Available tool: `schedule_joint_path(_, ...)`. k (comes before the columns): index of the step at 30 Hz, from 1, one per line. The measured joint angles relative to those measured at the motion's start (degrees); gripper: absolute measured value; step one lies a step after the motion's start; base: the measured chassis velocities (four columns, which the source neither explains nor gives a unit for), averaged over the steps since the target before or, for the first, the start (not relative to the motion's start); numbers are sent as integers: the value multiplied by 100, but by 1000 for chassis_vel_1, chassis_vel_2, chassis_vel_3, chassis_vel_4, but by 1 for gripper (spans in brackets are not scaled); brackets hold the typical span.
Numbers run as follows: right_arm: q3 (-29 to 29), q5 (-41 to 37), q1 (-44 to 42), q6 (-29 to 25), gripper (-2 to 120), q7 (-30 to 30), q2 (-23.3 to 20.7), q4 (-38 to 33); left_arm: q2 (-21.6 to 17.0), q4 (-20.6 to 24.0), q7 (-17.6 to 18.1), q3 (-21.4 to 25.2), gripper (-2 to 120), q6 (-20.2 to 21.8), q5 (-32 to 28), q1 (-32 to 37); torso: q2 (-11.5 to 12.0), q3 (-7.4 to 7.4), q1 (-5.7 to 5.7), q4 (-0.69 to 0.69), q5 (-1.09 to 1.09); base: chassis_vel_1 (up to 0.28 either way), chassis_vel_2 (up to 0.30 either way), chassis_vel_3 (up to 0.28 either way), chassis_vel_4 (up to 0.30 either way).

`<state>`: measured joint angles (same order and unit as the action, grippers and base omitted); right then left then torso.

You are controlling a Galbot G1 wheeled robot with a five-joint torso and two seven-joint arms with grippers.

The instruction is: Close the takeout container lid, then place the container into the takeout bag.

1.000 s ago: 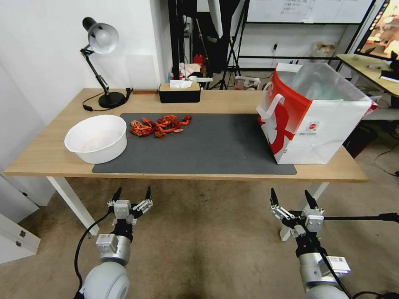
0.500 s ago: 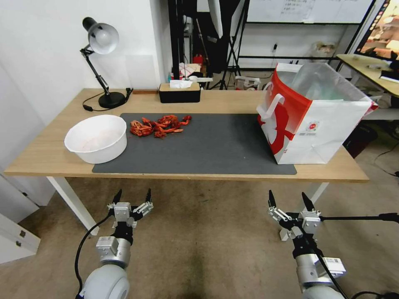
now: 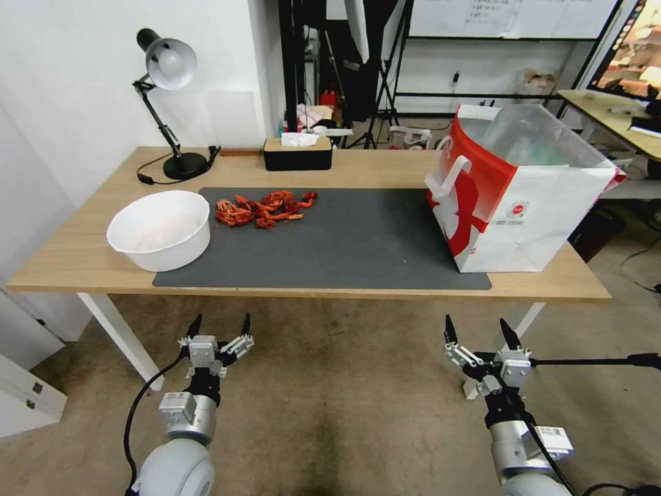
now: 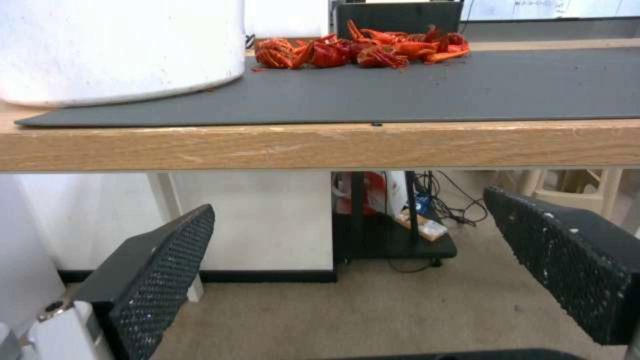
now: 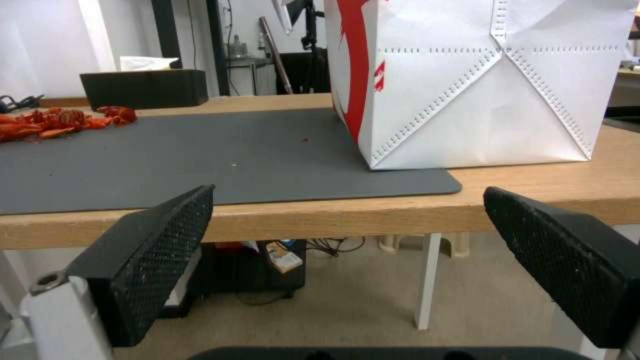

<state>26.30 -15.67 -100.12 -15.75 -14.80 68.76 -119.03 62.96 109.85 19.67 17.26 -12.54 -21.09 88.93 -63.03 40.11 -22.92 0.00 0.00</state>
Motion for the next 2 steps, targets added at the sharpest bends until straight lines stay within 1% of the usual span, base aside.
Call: schedule_joint_path(2, 1, -2, 0, 1, 100, 0, -1, -1, 0, 0, -1, 0, 100, 0, -1, 0, 0, 0, 0, 0, 0, 0, 0, 0, 0)
